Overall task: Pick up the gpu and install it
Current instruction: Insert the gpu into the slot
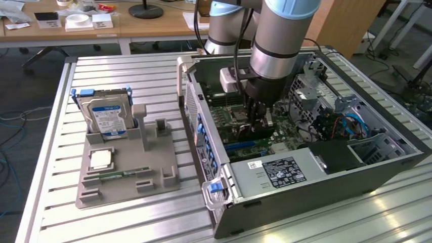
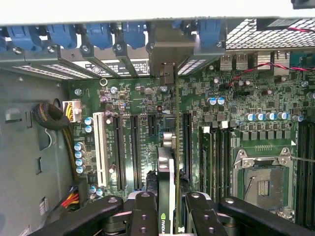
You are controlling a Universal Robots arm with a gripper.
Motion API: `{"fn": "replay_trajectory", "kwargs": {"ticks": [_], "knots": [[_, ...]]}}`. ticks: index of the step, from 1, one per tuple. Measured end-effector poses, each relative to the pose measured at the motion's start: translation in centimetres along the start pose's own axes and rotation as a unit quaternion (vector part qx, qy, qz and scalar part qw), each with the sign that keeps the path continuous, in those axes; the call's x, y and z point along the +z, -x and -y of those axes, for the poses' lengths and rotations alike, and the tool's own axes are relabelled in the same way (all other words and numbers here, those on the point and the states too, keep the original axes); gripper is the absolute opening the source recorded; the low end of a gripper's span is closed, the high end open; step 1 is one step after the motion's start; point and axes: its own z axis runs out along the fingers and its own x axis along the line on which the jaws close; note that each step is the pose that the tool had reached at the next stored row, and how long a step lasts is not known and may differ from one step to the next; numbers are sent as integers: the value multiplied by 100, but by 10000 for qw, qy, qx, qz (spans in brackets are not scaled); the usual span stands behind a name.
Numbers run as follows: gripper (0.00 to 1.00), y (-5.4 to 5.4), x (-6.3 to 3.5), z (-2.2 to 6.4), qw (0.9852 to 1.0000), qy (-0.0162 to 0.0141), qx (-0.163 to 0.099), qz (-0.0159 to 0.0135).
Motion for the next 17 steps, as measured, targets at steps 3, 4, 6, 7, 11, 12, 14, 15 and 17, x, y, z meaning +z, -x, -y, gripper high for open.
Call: {"fn": "replay_trajectory", "kwargs": {"ticks": [3, 4, 6, 7, 11, 12, 14, 15, 17], "knots": [[27, 0, 0, 0, 10000, 0, 0, 0], [27, 0, 0, -1, 10000, 2, 1, -1], [27, 0, 1, 7, 10000, 33, 2, -2], [27, 0, 1, 7, 10000, 33, 2, -2], [27, 1, 7, 11, 10000, 40, 2, -3], [27, 0, 14, 12, 10000, 44, 2, -5], [27, 0, 26, 13, 10000, 50, 1, -19], [27, 0, 31, 13, 10000, 52, 1, -23], [27, 0, 41, 13, 10000, 54, 1, -30]]}}
